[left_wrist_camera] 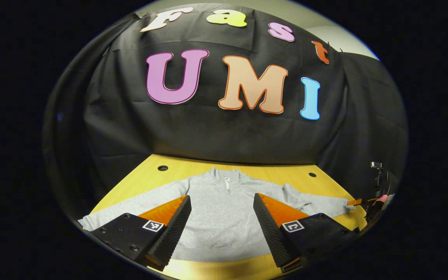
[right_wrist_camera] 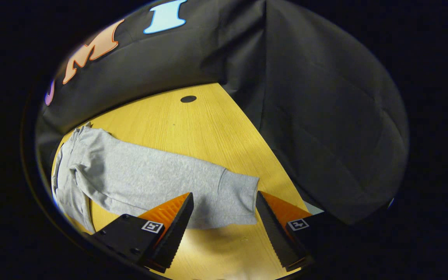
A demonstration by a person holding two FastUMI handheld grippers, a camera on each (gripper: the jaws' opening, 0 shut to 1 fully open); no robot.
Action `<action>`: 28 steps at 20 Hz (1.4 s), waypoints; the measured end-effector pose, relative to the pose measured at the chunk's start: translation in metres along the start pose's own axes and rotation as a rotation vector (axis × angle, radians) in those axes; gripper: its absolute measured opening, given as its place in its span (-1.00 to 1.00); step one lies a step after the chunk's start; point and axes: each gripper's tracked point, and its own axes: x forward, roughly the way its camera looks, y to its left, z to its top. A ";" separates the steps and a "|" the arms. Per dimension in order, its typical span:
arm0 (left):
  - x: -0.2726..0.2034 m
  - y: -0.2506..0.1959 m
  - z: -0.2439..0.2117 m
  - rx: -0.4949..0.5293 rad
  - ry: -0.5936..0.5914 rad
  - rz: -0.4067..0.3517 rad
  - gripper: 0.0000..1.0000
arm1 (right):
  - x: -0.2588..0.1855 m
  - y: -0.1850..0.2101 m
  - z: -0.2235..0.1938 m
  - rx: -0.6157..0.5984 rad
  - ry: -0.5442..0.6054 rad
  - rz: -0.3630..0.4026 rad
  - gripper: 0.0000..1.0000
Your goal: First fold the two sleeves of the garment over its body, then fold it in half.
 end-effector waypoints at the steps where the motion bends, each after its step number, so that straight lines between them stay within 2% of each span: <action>1: 0.000 0.001 -0.001 -0.002 0.003 0.000 0.88 | 0.002 -0.001 -0.002 -0.007 0.006 -0.004 0.94; 4: 0.000 -0.002 -0.006 -0.015 0.013 -0.003 0.88 | 0.009 0.002 -0.013 0.002 0.043 0.012 0.99; 8: -0.003 0.001 -0.008 -0.007 0.013 0.008 0.87 | 0.012 0.004 -0.020 0.001 0.066 0.018 0.86; 10: -0.003 0.002 -0.008 -0.003 0.015 0.009 0.87 | 0.012 0.005 -0.020 0.007 0.073 0.019 0.66; 11: -0.004 0.002 -0.009 -0.003 0.016 0.007 0.87 | 0.012 0.005 -0.021 0.013 0.077 0.021 0.66; 13: -0.004 0.002 -0.011 0.002 0.022 0.005 0.88 | 0.012 0.009 -0.020 0.008 0.090 0.014 0.19; 14: -0.004 0.002 -0.011 0.003 0.022 0.003 0.88 | 0.013 0.013 -0.021 0.007 0.098 0.024 0.18; 16: -0.005 0.001 -0.012 0.002 0.023 -0.003 0.87 | 0.011 0.017 -0.019 -0.002 0.107 0.017 -0.41; 18: -0.005 0.000 -0.010 0.004 0.022 -0.007 0.87 | 0.009 0.017 -0.020 -0.027 0.113 0.008 -0.60; 19: -0.005 0.001 -0.011 0.004 0.020 -0.007 0.87 | 0.011 0.018 -0.022 -0.027 0.125 0.009 -0.59; 20: -0.006 0.001 -0.011 0.003 0.019 -0.008 0.87 | 0.006 0.019 -0.022 -0.023 0.138 0.006 -0.71; 22: -0.007 0.001 -0.012 0.000 0.017 -0.014 0.88 | 0.006 0.020 -0.024 -0.014 0.155 -0.005 -0.71; 23: -0.008 0.002 -0.012 0.001 0.015 -0.011 0.87 | 0.003 0.022 -0.023 -0.007 0.157 -0.012 -0.79; 28: -0.013 0.010 -0.015 -0.007 0.016 -0.008 0.88 | -0.020 0.052 -0.002 0.001 0.101 0.033 -0.79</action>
